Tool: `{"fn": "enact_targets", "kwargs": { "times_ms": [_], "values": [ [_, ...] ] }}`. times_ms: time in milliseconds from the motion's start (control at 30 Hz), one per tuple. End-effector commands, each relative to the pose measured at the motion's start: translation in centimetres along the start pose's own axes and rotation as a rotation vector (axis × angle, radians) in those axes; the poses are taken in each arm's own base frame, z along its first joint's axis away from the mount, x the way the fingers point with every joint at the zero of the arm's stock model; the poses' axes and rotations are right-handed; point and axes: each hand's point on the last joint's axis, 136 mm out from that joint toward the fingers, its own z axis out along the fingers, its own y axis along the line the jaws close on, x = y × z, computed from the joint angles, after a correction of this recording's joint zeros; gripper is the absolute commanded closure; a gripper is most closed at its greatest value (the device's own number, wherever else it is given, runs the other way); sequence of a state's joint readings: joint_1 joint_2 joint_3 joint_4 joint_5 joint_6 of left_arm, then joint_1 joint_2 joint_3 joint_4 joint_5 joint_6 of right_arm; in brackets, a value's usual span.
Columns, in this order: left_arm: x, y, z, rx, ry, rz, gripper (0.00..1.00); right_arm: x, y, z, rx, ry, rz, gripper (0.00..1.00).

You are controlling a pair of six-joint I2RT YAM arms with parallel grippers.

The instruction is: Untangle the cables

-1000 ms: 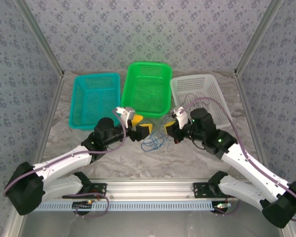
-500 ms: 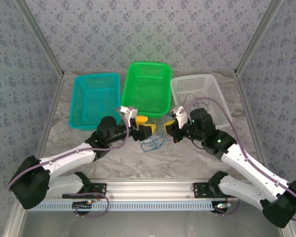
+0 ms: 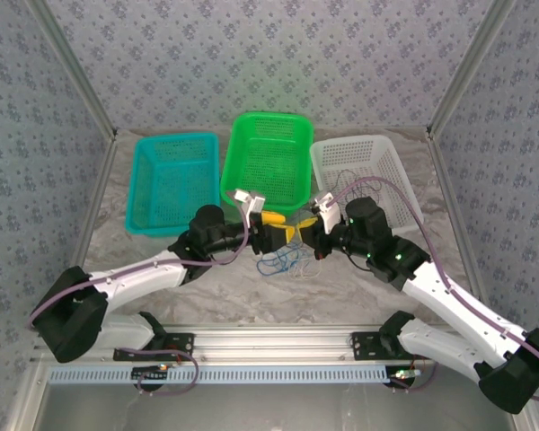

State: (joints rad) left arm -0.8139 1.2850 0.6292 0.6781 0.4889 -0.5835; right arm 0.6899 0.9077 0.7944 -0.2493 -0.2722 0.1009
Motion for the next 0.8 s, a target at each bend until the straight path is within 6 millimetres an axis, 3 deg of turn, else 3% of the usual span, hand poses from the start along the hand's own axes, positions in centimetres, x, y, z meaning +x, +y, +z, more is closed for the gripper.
{"fn": "enact_targets", "kwargs": {
  "times_ms": [0,100,200,433,567,767],
  "values": [
    [-1.6,-1.8,0.4,0.059,-0.031,0.060,0.52,-0.2,0.0,0.0,0.006,-0.020,-0.005,1.00],
    [-2.0,-1.7,0.2,0.044,-0.049,0.068,0.72,0.4,-0.2,0.2,0.013,0.000,0.000,1.00],
    [-2.5,-1.7,-0.1,0.025,-0.071,0.087,0.82,1.7,-0.7,0.6,0.031,0.047,0.008,1.00],
    [-4.3,-1.7,-0.1,-0.021,-0.102,0.093,0.89,6.0,-1.6,2.4,0.090,0.212,0.001,1.00],
    [-5.3,-0.6,-0.3,-0.101,-0.136,0.065,0.96,6.8,-1.3,3.1,0.103,0.242,-0.020,1.00],
    [-7.1,1.0,-0.9,-0.195,-0.223,0.033,0.97,7.3,-0.7,3.6,0.105,0.242,-0.034,0.98]
  ]
}}
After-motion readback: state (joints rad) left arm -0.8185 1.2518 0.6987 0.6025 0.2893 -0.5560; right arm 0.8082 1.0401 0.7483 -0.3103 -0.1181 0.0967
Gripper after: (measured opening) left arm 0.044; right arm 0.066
